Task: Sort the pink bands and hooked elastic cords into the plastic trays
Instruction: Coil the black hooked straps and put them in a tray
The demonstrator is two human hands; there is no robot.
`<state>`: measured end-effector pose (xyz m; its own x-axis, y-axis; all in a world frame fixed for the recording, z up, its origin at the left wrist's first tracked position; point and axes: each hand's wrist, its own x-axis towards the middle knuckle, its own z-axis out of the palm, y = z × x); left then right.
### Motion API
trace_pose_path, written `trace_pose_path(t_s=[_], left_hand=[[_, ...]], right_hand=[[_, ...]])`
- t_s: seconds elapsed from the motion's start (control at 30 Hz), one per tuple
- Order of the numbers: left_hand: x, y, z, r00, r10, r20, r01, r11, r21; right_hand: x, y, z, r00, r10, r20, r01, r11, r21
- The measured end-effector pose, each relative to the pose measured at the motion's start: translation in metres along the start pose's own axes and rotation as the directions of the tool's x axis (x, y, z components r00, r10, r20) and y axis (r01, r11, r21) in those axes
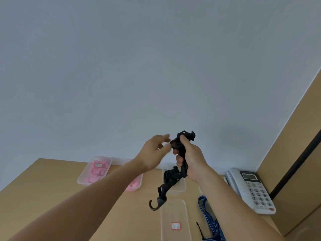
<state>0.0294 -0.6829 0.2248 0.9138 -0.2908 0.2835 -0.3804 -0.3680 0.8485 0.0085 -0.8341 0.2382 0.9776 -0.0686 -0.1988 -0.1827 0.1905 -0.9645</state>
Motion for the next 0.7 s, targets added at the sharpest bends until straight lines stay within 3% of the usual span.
trace_pose_path(t_s=[0.03,0.07,0.13,0.23,0.33,0.4,0.47,0.57,0.7], left_hand=[[0.002,0.002,-0.003,0.995,-0.093,0.023,0.096,0.985,-0.141],[0.002,0.003,-0.005,0.992,-0.115,0.060,0.124,0.976,-0.178],[0.001,0.003,-0.007,0.993,-0.055,0.100,0.067,0.990,-0.122],[0.000,0.004,-0.003,0.998,-0.037,0.051,0.040,0.998,-0.042],[-0.001,0.007,0.001,0.998,-0.053,0.014,0.053,0.999,0.002],[-0.002,0.010,0.002,0.998,0.000,-0.056,0.007,0.990,0.138],[-0.001,0.009,0.002,0.986,0.132,-0.105,-0.082,0.919,0.385],[-0.001,0.008,0.001,0.946,0.321,-0.045,-0.208,0.709,0.674],[-0.012,0.009,-0.005,0.897,0.429,0.109,-0.349,0.534,0.770]], right_hand=[[0.000,0.001,-0.001,1.000,-0.023,0.019,0.024,1.000,-0.006],[0.000,0.001,-0.003,0.998,-0.043,0.036,0.043,0.999,-0.020],[-0.001,0.003,-0.004,0.995,-0.077,0.070,0.083,0.991,-0.102],[-0.004,0.008,-0.001,0.985,-0.134,0.108,0.160,0.944,-0.288],[-0.005,0.012,0.001,0.985,-0.152,0.085,0.171,0.932,-0.320],[-0.006,0.012,0.002,0.988,-0.137,0.070,0.153,0.933,-0.325],[-0.007,0.011,0.004,0.993,-0.116,0.027,0.119,0.939,-0.323],[-0.007,0.009,0.009,0.997,-0.069,-0.031,0.056,0.950,-0.308],[-0.010,0.008,0.016,0.998,0.071,-0.002,-0.070,0.979,-0.192]])
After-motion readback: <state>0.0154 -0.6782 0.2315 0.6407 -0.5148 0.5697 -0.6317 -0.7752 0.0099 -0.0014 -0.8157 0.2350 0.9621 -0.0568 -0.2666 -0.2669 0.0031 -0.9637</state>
